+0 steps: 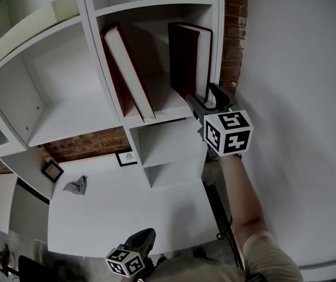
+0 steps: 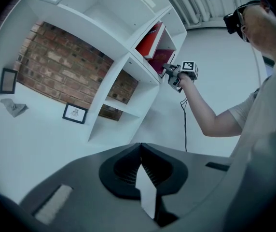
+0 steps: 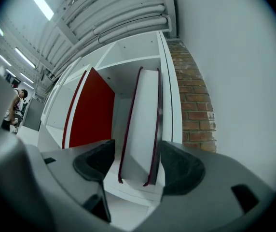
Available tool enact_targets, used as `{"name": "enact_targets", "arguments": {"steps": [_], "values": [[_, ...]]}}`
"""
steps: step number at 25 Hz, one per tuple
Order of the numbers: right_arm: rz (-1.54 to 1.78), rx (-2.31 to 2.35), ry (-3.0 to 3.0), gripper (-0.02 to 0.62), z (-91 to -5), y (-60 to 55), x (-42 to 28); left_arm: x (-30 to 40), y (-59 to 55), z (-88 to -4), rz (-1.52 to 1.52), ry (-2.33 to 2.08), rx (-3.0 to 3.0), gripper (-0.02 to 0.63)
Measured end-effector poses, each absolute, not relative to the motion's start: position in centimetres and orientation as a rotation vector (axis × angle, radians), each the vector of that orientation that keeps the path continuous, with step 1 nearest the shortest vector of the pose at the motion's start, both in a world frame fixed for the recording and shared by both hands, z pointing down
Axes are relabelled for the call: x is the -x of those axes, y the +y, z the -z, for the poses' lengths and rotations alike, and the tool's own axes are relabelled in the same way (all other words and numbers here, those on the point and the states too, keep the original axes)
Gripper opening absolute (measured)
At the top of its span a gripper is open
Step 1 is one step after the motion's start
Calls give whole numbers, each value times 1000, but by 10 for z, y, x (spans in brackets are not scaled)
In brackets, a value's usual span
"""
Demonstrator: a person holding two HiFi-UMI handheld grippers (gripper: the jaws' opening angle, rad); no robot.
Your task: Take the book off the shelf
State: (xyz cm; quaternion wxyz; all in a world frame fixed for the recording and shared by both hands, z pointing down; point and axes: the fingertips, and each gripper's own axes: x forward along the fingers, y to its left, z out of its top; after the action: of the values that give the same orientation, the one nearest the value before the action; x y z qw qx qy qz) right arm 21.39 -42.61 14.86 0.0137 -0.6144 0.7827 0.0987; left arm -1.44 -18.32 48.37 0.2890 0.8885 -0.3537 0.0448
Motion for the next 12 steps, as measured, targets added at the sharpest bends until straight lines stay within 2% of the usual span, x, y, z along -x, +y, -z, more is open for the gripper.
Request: {"name": "enact_targets", "arguments": {"steps": [12], "values": [[-340, 2002, 2433, 261, -149, -434, -208, 24, -186, -486, -102, -910, -2382, 3]]}}
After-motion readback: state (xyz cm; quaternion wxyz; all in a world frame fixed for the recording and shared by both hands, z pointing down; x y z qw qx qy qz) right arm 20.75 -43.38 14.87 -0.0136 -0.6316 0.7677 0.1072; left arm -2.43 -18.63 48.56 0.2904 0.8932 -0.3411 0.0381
